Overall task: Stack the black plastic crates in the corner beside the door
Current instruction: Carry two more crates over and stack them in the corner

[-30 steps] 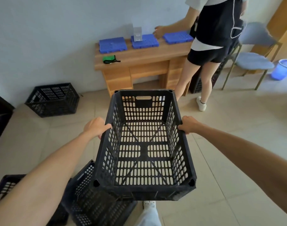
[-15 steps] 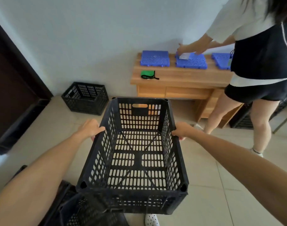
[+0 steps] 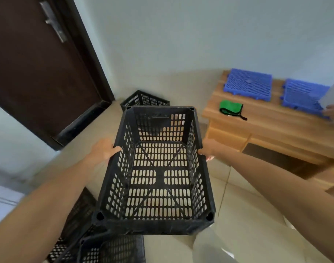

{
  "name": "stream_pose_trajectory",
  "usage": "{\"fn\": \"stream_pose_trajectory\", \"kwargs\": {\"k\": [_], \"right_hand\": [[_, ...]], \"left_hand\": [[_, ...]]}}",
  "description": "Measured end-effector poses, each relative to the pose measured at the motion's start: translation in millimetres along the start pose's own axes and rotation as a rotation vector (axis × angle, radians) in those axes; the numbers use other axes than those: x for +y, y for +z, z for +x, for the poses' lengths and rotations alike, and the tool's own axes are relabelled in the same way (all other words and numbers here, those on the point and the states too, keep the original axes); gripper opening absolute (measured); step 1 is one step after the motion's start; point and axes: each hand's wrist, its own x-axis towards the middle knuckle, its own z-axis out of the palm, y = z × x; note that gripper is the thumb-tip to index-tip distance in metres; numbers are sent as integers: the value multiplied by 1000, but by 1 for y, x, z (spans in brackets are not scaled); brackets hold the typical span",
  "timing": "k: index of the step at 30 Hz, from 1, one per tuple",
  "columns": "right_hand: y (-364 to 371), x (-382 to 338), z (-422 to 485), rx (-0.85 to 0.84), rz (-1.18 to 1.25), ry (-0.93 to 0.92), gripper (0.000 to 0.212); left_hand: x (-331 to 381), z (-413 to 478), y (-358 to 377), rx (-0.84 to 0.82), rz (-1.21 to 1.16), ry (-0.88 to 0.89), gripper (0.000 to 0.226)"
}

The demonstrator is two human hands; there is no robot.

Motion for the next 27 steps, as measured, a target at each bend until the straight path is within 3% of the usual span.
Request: {"fn": "stream_pose_trajectory", "kwargs": {"k": [7,16,27], "right_hand": [[-80,-43,140,-151,-5,-59,20],[-167,-125,279,-176,-61,-159,21],[-225,-241,462,-228,-35,-83,17]], "left_hand": [[30,91,-40,-18,133,-152,31],[25,202,-79,72,-55,-292,26],[-8,402,-148,-48,-141,-315,27]]}}
